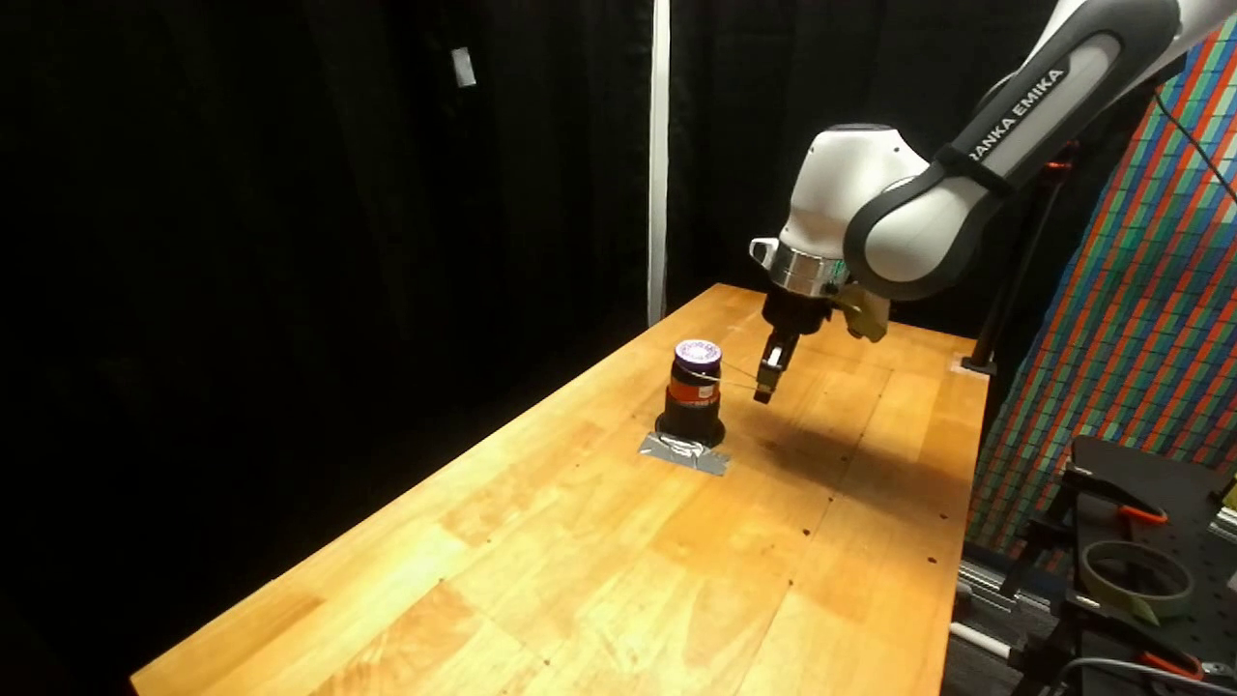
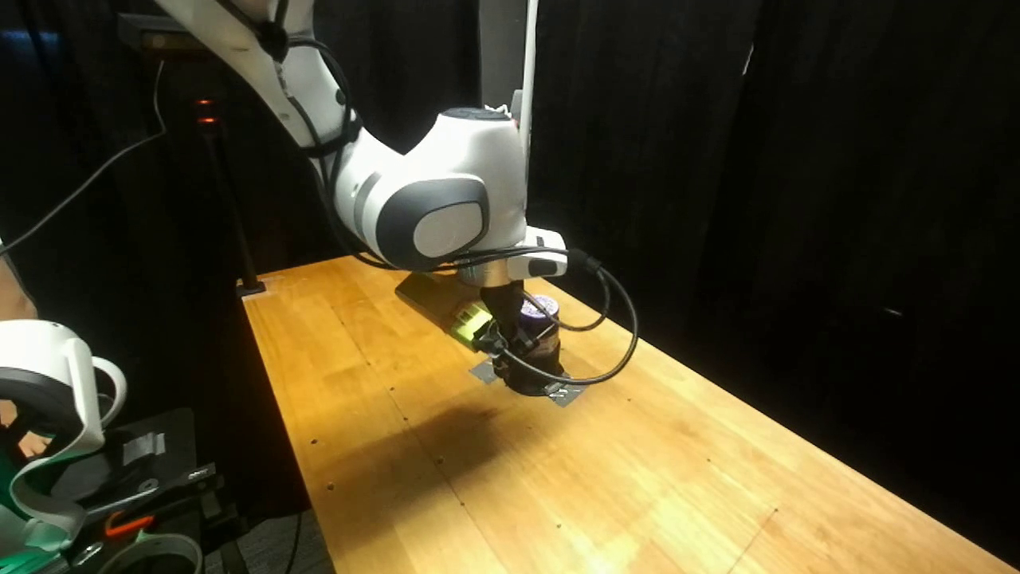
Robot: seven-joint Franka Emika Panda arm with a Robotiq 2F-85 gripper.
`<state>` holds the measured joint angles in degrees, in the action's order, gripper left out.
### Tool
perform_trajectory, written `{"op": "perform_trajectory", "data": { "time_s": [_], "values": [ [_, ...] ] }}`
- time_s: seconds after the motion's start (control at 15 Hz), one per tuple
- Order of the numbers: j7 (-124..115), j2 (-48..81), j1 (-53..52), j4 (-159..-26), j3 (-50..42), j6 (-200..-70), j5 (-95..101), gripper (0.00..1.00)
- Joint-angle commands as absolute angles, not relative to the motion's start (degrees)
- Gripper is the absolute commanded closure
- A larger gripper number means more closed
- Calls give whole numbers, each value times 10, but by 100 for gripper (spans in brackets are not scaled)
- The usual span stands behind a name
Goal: Put the rubber band on the cup
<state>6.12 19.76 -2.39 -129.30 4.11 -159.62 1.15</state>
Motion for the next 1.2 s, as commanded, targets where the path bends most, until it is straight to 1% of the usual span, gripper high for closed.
{"op": "perform_trajectory", "data": {
  "time_s": [0.0,0.13,0.2,0.27,0.33,0.4,0.6,0.73,1.07,1.13],
  "values": [
    [64,166,-7,-1374,53,-1729,-9,93],
    [65,168,6,-1399,66,-1796,-17,90],
    [65,170,15,-1410,74,-1826,-18,91],
    [62,170,21,-1419,80,-1850,-15,89],
    [69,173,40,-1428,100,-1876,-22,91],
    [67,176,65,-1435,125,-1899,-18,89],
    [48,188,145,-1456,206,-1967,12,92],
    [36,198,183,-1468,238,-2020,34,92],
    [37,218,209,-1487,236,-2112,52,91],
    [-7,216,169,-1488,184,-2126,92,91]
  ]
}}
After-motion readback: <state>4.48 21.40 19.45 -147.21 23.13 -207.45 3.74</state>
